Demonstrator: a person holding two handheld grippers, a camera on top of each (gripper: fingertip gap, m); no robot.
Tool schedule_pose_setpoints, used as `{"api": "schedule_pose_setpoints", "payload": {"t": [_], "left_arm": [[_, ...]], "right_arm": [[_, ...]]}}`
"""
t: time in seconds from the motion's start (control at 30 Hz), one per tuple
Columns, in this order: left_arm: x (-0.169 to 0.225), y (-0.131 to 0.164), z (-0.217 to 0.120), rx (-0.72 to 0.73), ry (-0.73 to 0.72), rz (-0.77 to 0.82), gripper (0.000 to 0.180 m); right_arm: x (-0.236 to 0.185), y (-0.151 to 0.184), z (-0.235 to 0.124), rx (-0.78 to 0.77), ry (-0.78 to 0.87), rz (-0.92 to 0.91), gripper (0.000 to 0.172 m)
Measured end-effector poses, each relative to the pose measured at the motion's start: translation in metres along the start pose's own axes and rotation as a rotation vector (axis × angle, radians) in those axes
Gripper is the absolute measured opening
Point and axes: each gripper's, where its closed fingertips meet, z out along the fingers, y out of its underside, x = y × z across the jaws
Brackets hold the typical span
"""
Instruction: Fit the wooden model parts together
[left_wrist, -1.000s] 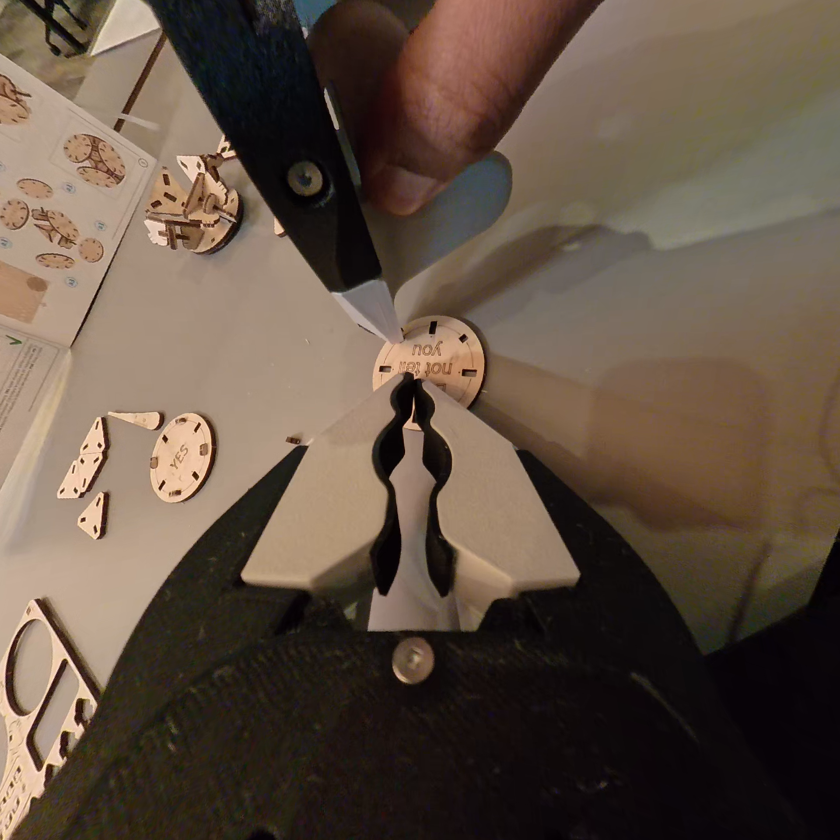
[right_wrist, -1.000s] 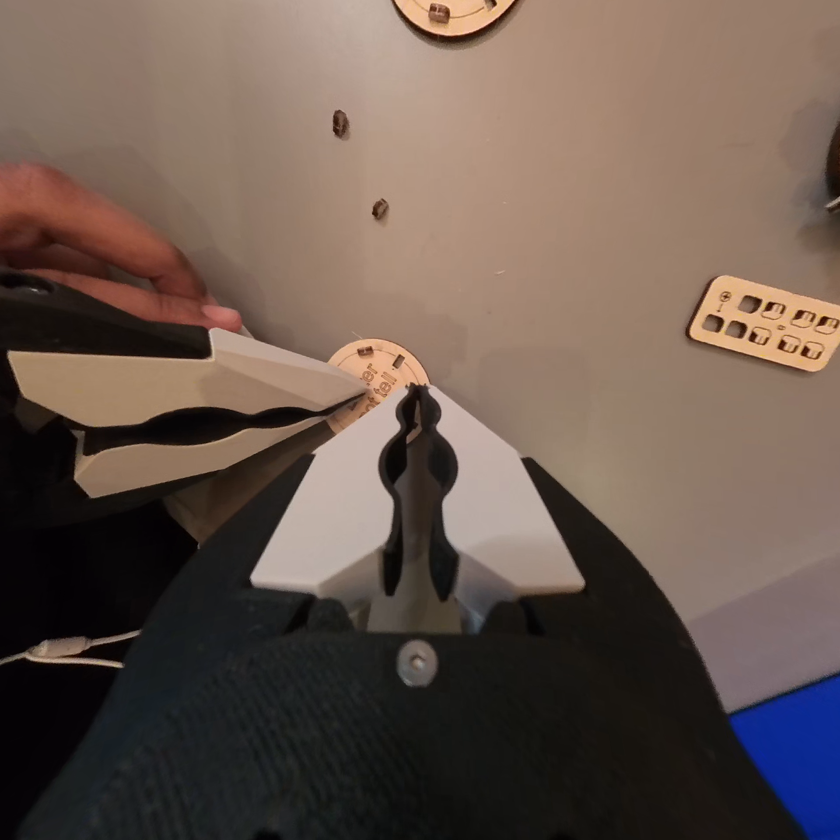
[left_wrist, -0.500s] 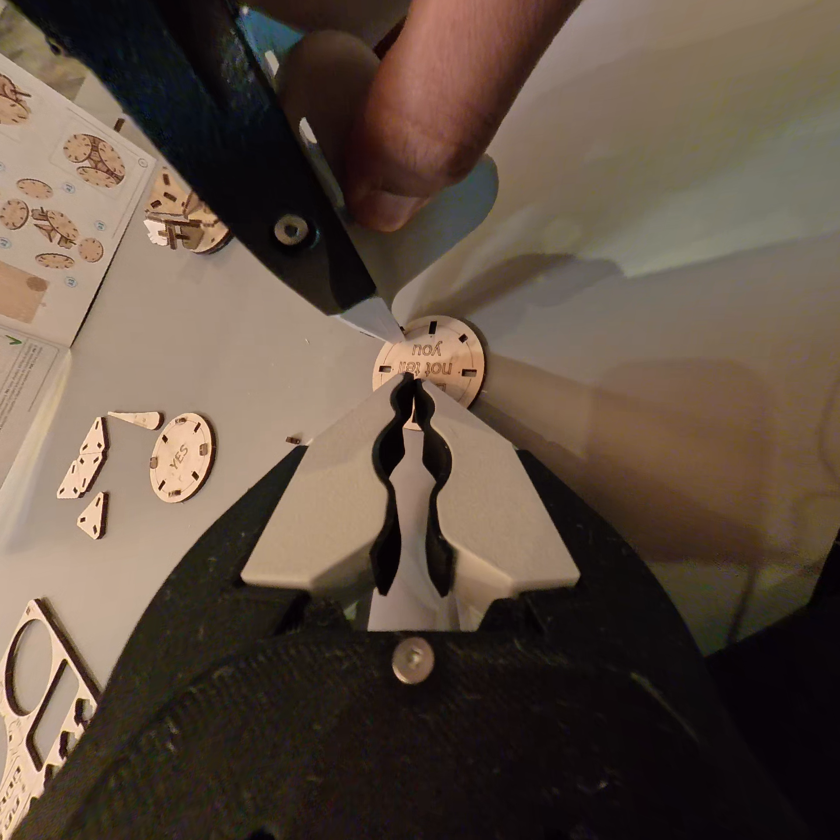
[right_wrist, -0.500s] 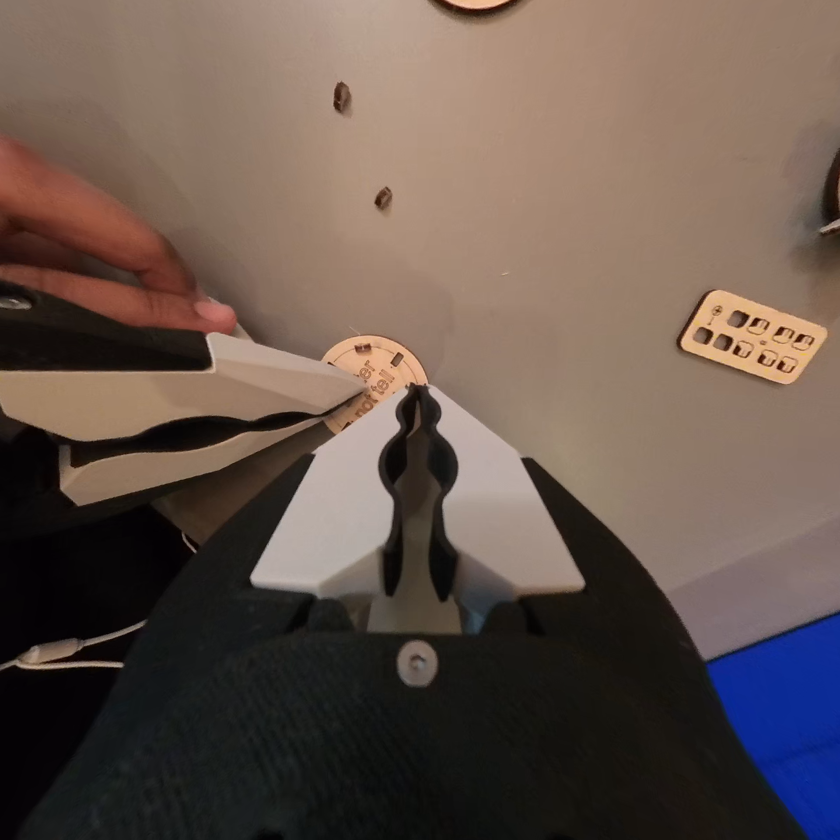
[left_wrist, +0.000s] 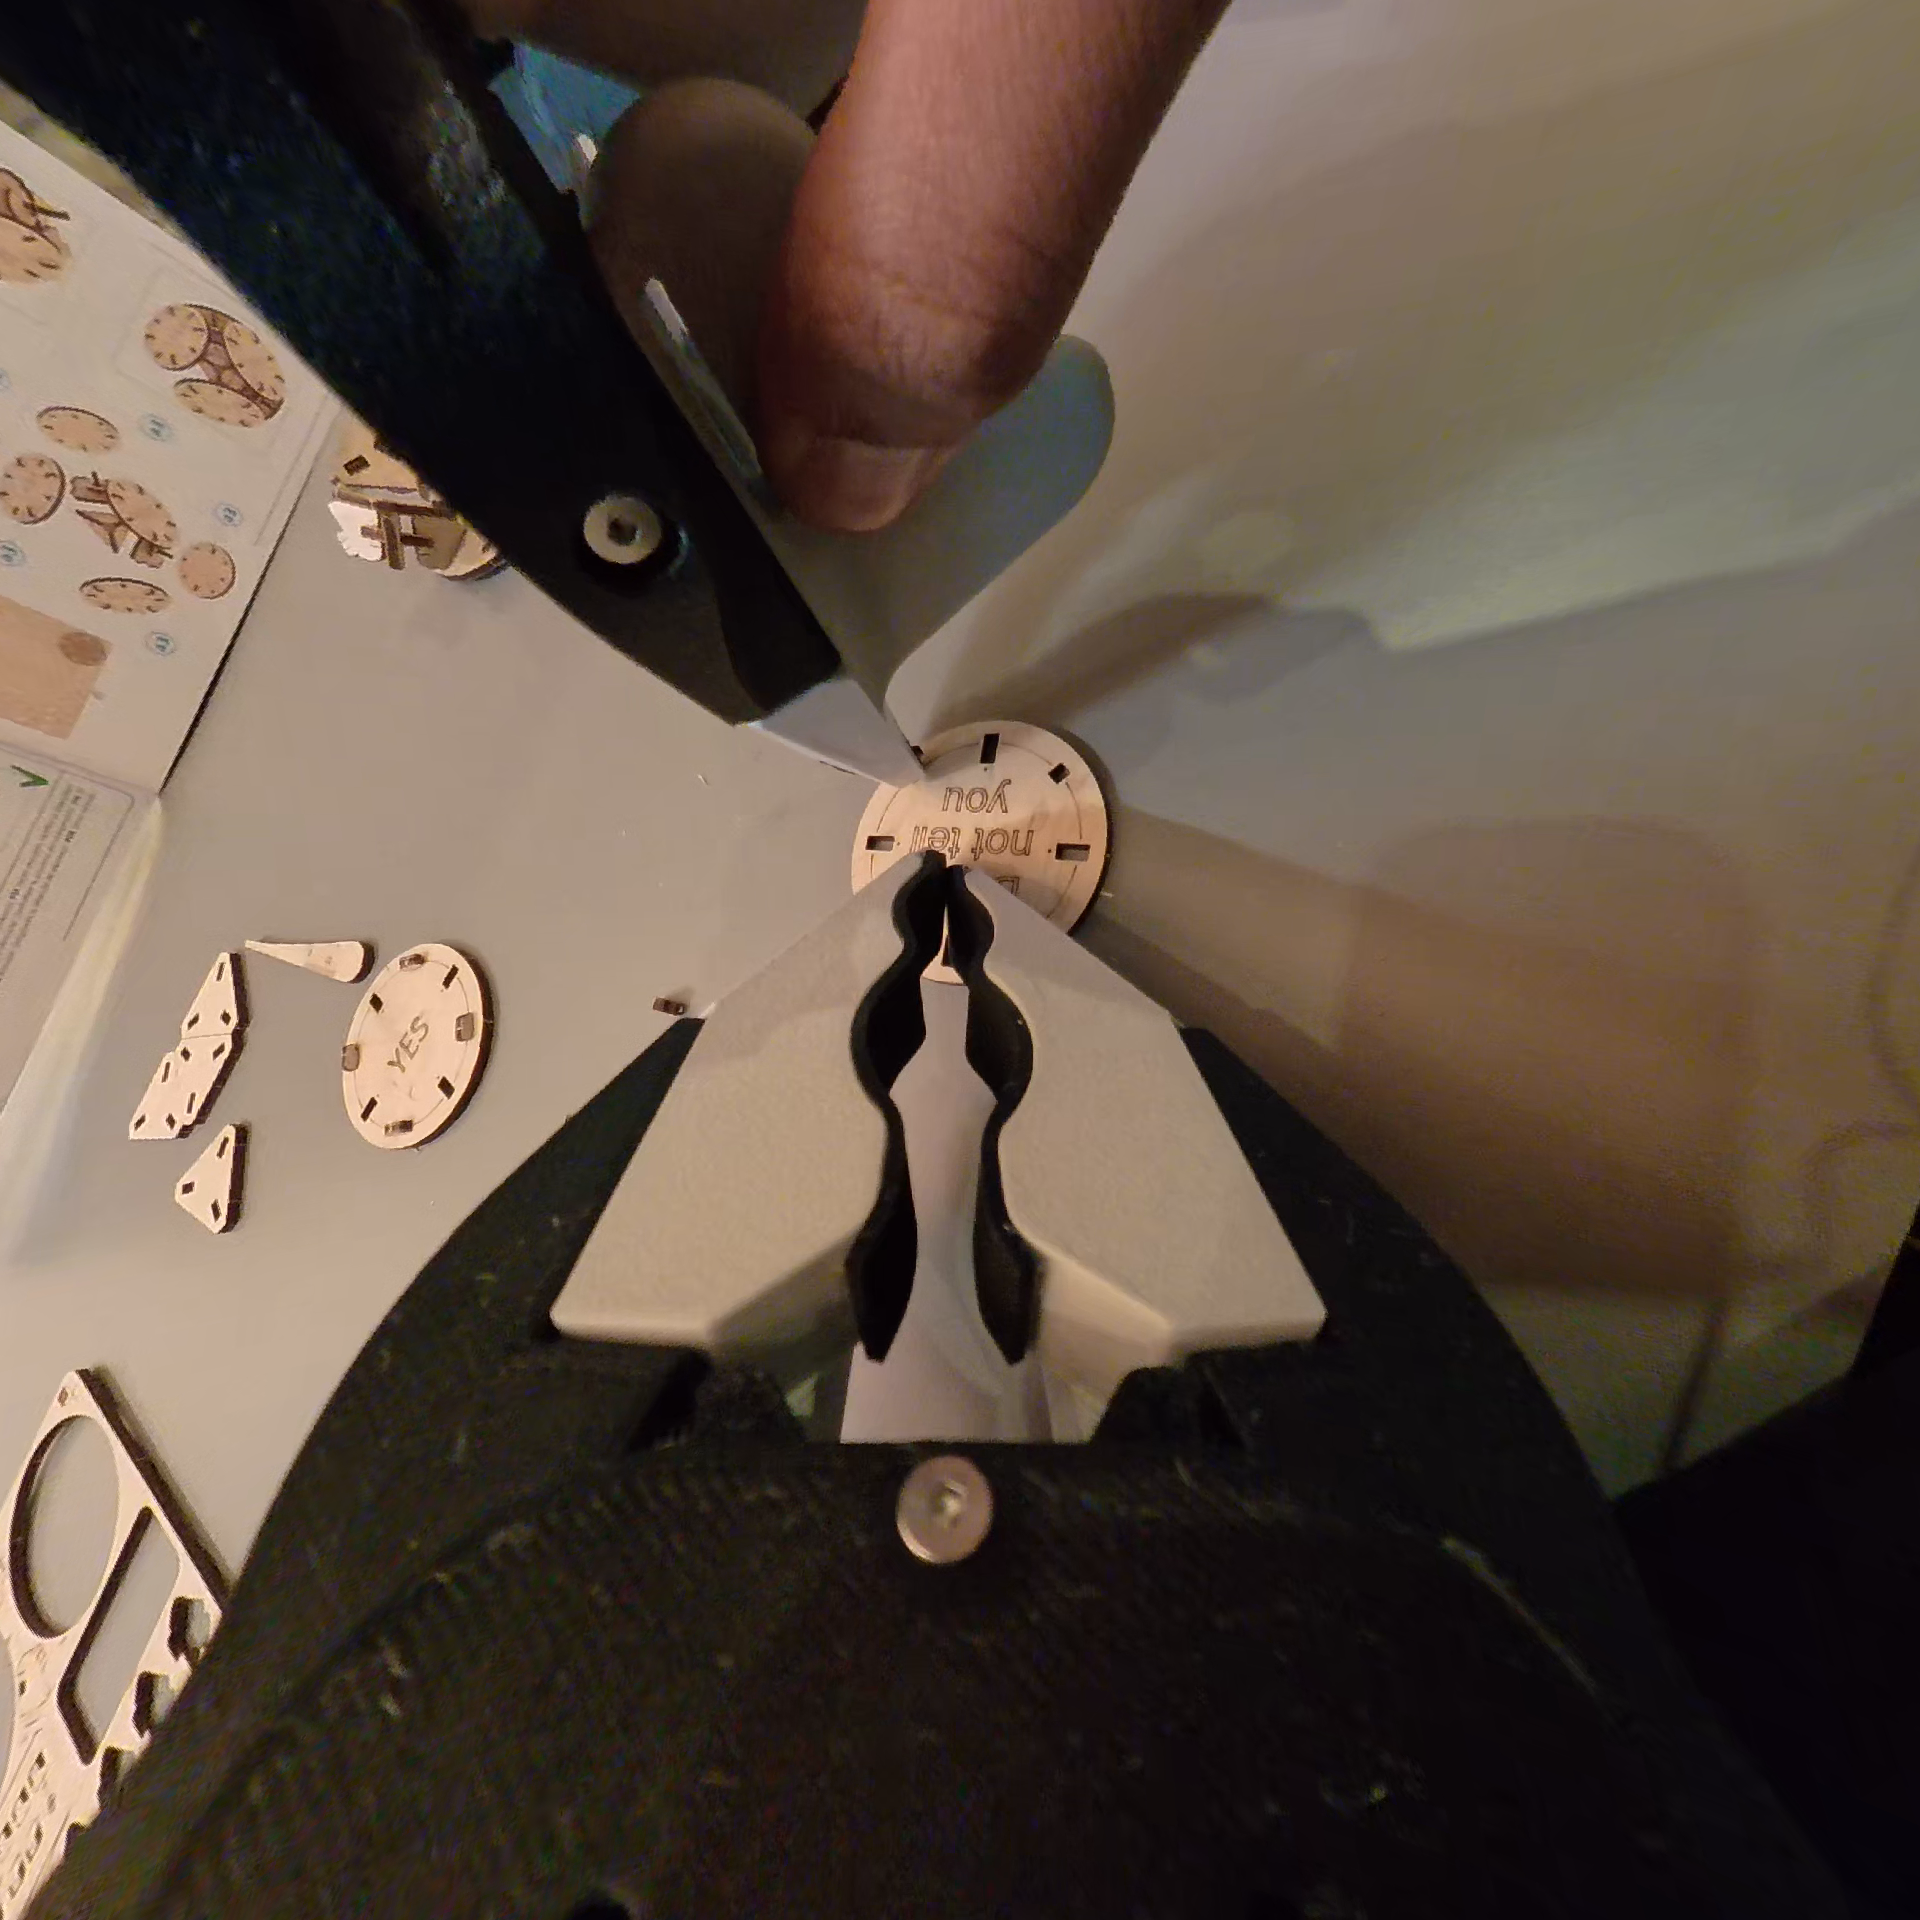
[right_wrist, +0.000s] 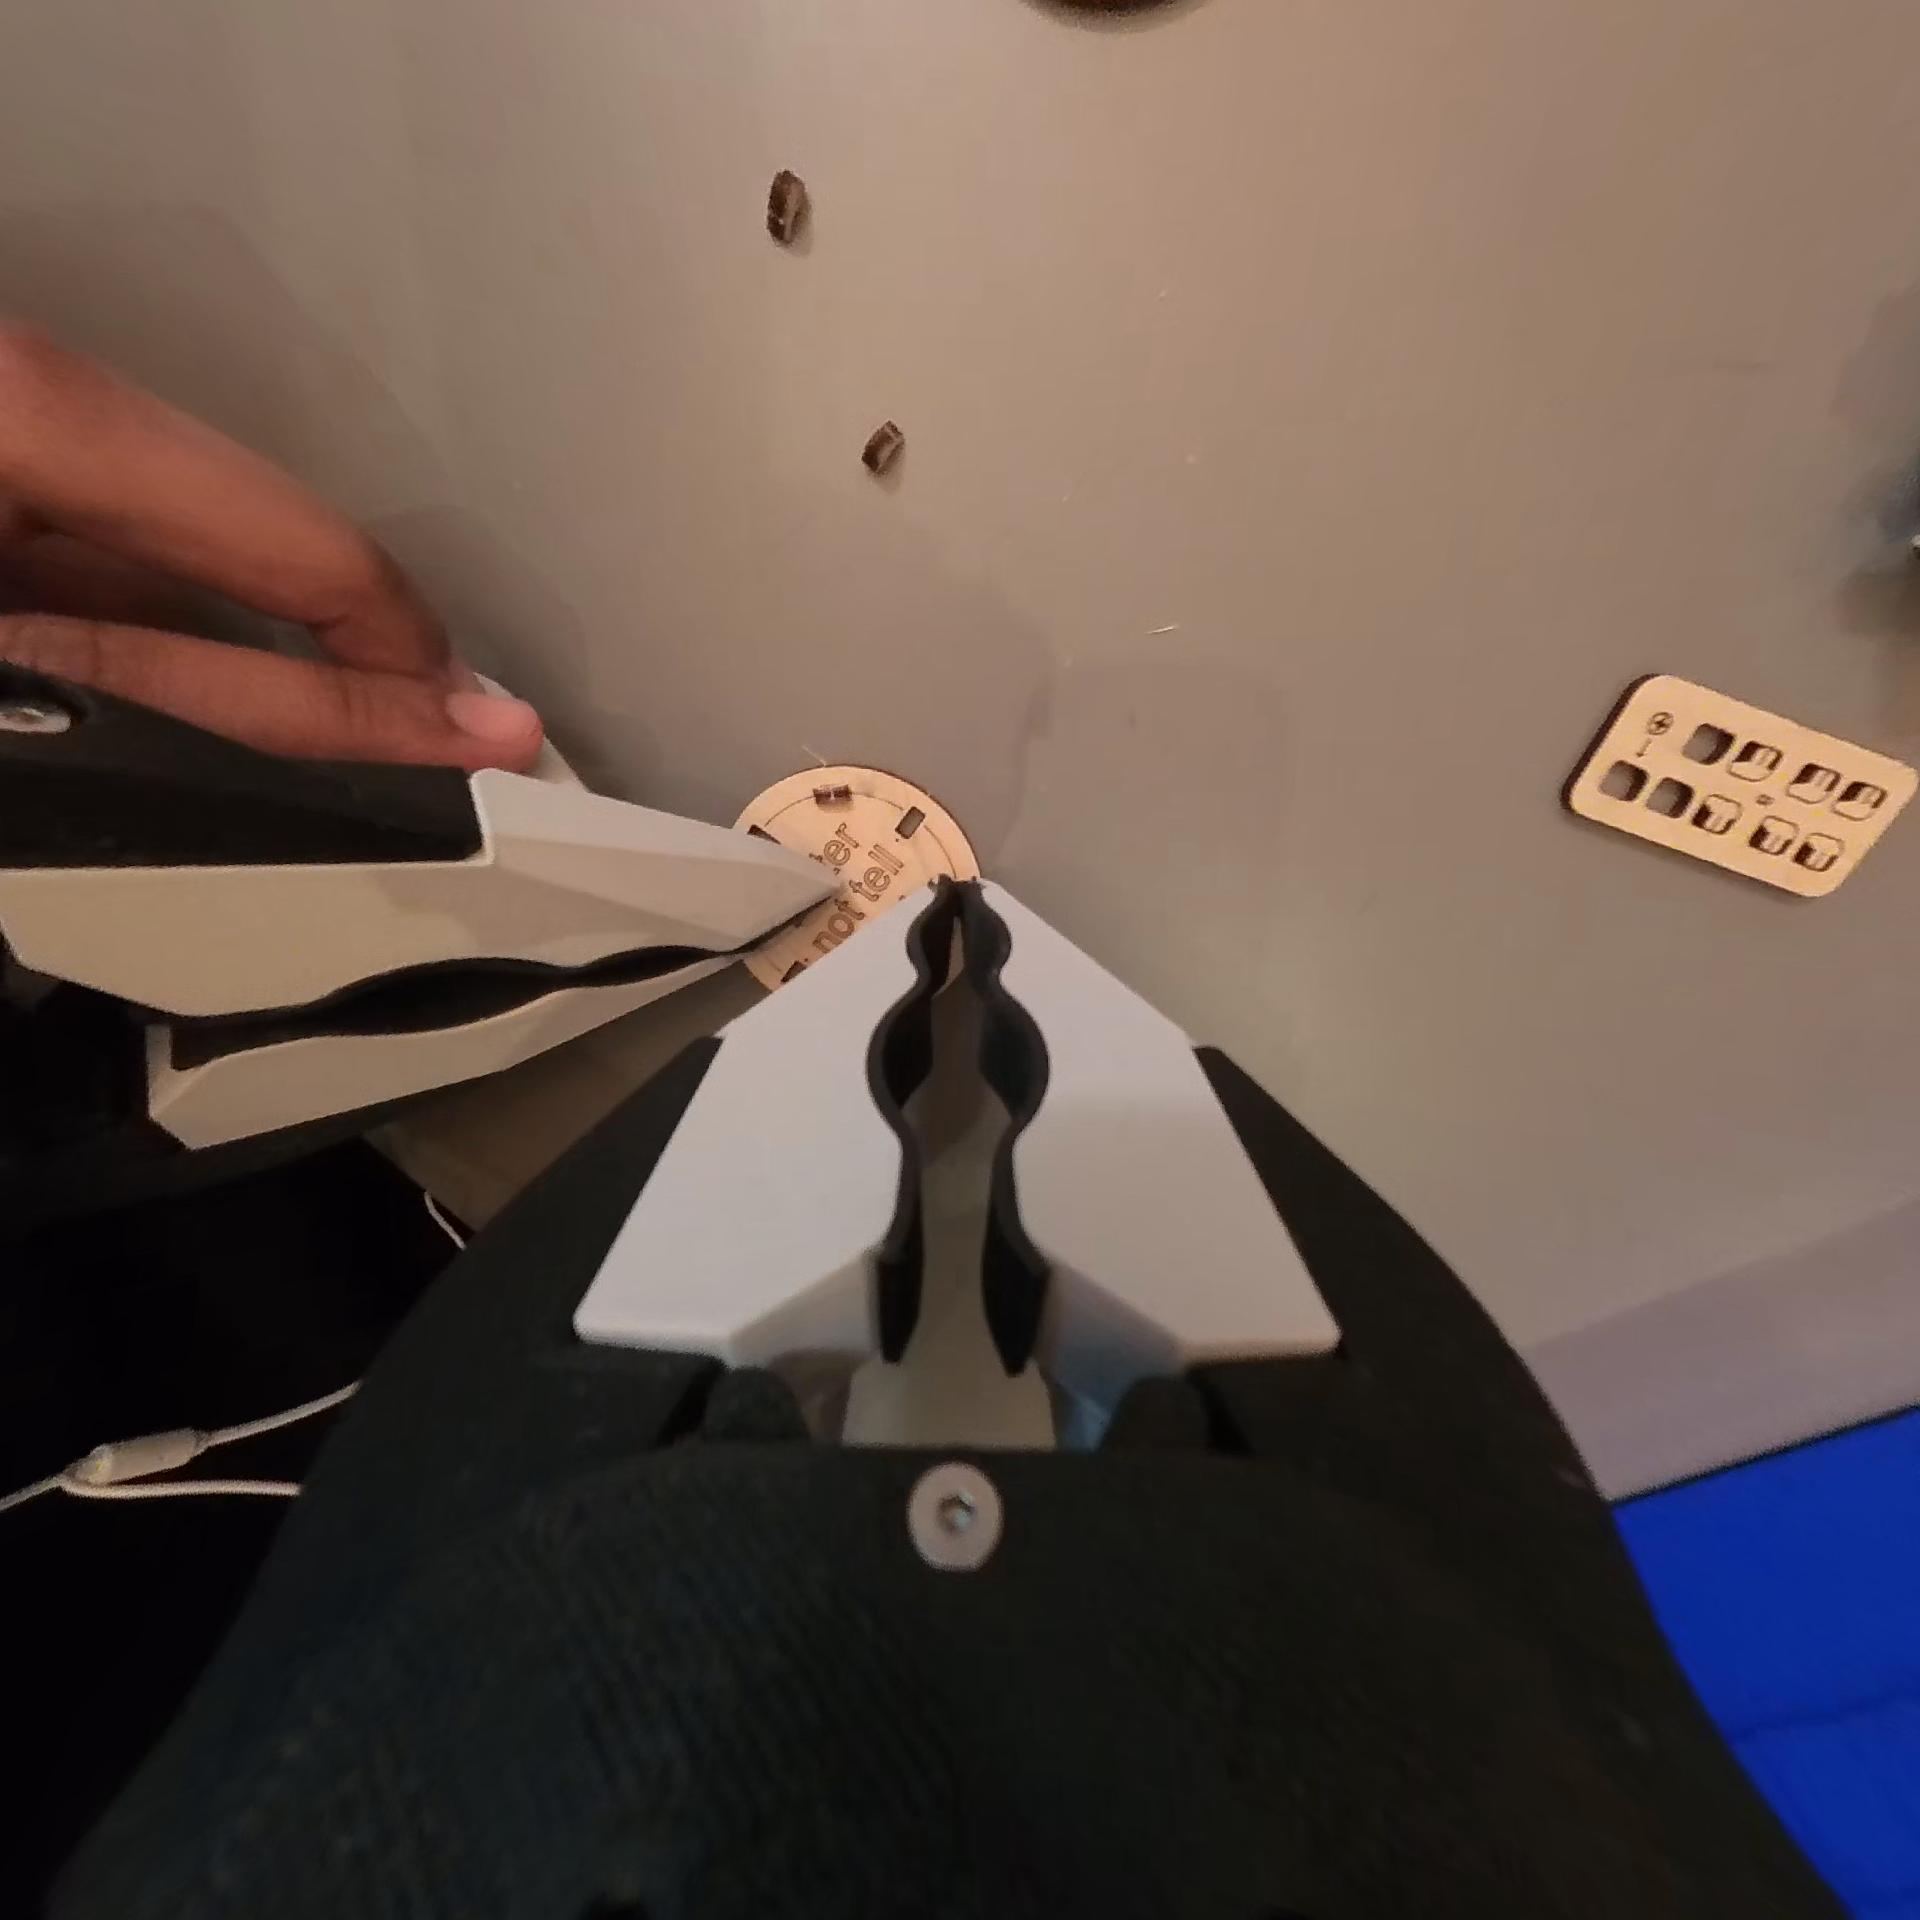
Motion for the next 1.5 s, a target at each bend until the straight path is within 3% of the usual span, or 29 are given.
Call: {"api": "schedule_pose_setpoints", "payload": {"t": [0.63,1.03,1.07,1.13,1.3,1.4,1.5], "left_arm": [[0.000,0.000,0.000,0.000,-0.001,0.001,0.000],[0.000,0.000,0.000,0.000,0.003,-0.003,0.000],[0.000,0.000,0.000,0.000,0.002,-0.002,0.000],[0.000,0.000,0.000,0.000,-0.002,0.002,0.000],[0.000,0.000,0.000,-0.001,-0.007,0.008,0.000],[-0.001,0.000,0.000,-0.001,-0.011,0.012,0.000],[-0.001,0.000,0.000,-0.001,-0.013,0.014,0.000]], "right_arm": [[-0.001,0.000,0.001,-0.020,0.007,-0.061,0.000],[-0.001,-0.001,0.001,0.056,-0.017,-0.069,0.000],[-0.001,-0.002,0.000,0.074,-0.018,-0.070,0.001],[0.002,-0.006,-0.004,0.111,-0.005,-0.063,0.034],[0.007,-0.026,-0.031,0.320,0.031,-0.063,0.025],[0.009,-0.015,-0.022,0.280,0.054,-0.081,0.000],[0.008,-0.010,-0.015,0.270,0.103,-0.114,0.000]]}}
